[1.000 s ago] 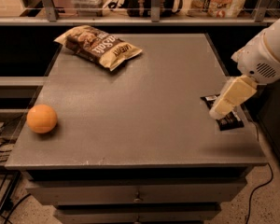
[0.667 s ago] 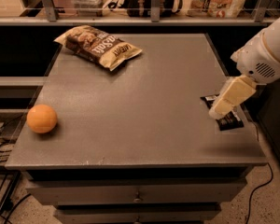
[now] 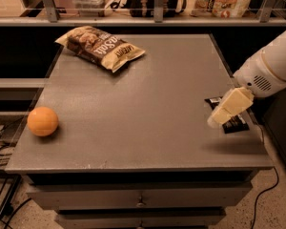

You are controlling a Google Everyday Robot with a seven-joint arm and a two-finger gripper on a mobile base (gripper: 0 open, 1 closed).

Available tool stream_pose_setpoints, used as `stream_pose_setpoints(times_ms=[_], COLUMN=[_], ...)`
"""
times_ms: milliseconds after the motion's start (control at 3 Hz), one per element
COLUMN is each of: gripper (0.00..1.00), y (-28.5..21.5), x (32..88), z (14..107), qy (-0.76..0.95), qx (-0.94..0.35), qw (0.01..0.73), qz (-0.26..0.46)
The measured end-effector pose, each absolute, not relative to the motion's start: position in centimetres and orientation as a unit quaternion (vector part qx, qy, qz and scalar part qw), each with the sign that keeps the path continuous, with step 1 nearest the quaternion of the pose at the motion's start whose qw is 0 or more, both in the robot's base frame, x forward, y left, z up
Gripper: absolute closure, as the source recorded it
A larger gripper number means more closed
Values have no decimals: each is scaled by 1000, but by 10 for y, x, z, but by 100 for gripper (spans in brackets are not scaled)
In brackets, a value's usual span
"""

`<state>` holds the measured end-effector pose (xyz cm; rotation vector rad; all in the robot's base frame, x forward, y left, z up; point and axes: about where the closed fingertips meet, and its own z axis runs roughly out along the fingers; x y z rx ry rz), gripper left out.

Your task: Move rxbar chocolate near orange

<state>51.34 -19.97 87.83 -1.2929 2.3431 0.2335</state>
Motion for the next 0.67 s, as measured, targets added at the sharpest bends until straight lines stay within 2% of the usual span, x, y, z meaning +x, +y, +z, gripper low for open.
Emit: stream_pose_setpoints(times_ms=[667], gripper=[0], y=[-205], x=[510], z=[833], qy=[877], qx=[-425], qw=[193], qz=[115])
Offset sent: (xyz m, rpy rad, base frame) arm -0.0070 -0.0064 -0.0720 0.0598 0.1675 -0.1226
